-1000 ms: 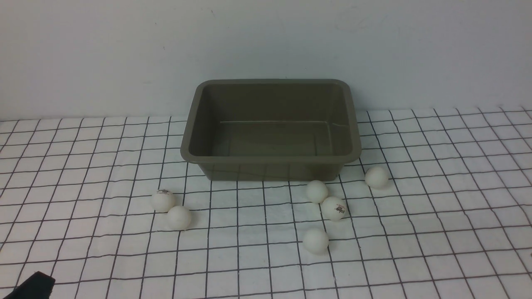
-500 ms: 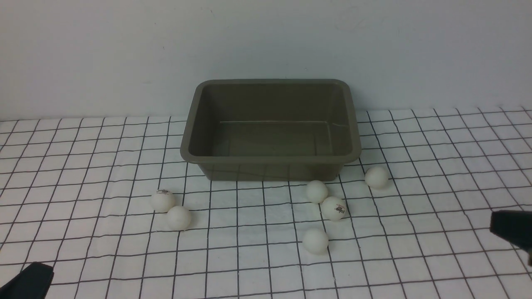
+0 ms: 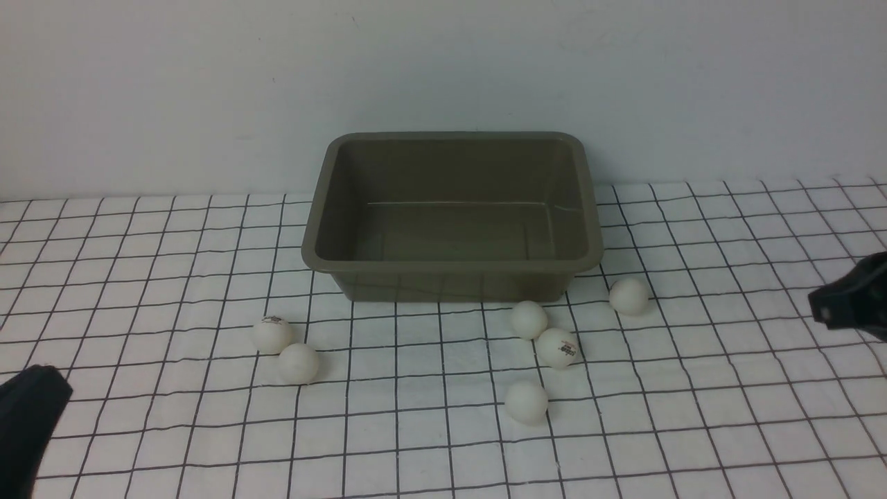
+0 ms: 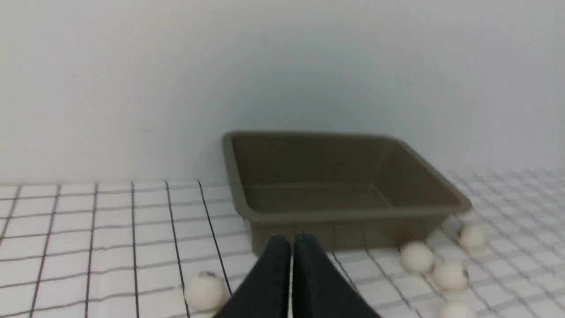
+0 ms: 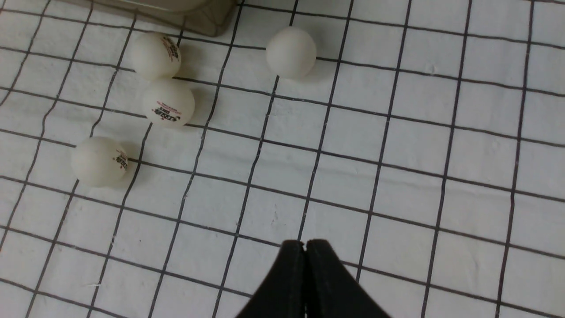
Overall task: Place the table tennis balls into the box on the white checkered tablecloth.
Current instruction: 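Reach for and grasp a ping pong ball on the table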
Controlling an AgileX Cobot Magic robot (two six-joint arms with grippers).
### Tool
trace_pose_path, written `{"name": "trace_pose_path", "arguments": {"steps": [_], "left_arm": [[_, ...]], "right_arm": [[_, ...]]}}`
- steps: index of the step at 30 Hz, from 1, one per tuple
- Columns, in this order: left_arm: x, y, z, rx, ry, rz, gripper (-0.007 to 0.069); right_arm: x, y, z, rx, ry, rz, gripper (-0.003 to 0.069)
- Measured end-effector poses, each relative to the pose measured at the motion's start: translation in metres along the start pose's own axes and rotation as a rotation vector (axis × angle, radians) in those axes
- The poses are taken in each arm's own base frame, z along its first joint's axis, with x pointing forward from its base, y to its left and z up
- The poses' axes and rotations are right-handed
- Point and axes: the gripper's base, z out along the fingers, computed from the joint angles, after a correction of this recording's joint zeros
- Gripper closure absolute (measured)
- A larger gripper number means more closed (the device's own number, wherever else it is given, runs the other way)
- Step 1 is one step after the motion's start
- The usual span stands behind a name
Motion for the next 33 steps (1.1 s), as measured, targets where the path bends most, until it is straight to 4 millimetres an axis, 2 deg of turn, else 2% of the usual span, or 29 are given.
{"name": "trace_pose_path", "arguments": {"steps": [5,10,11,16,19,22,24,28,33], "left_arm": [[-0.019,-0.001,0.031,0.087,0.307,0.135,0.0629],[-0.027,0.014,0.065,0.079,0.582,0.178,0.0629],[-0.031,0.021,0.076,0.052,0.652,0.183,0.0629],[-0.039,0.044,0.112,-0.05,0.799,0.184,0.0629],[-0.039,0.049,0.12,-0.062,0.824,0.188,0.0629],[-0.035,0.058,0.14,-0.069,0.881,0.168,0.0629],[-0.03,0.062,0.148,-0.066,0.91,0.155,0.0629],[-0.025,0.065,0.155,-0.061,0.936,0.142,0.0628],[-0.024,0.065,0.155,-0.051,0.944,0.155,0.0625]], "right_arm": [[-0.015,0.009,0.022,-0.006,0.069,-0.072,0.067],[-0.029,0.023,0.041,0.059,0.131,-0.139,0.067],[-0.033,0.026,0.044,0.095,0.139,-0.132,0.067],[-0.05,0.028,0.06,0.276,0.137,-0.154,0.067],[-0.056,0.026,0.07,0.292,0.127,-0.153,0.067],[-0.065,0.027,0.093,0.266,0.124,-0.166,0.0668],[-0.069,0.03,0.101,0.235,0.13,-0.173,0.066],[-0.08,0.037,0.123,0.147,0.152,-0.228,0.0608],[-0.098,0.041,0.153,0.079,0.181,-0.287,0.0419]]}}
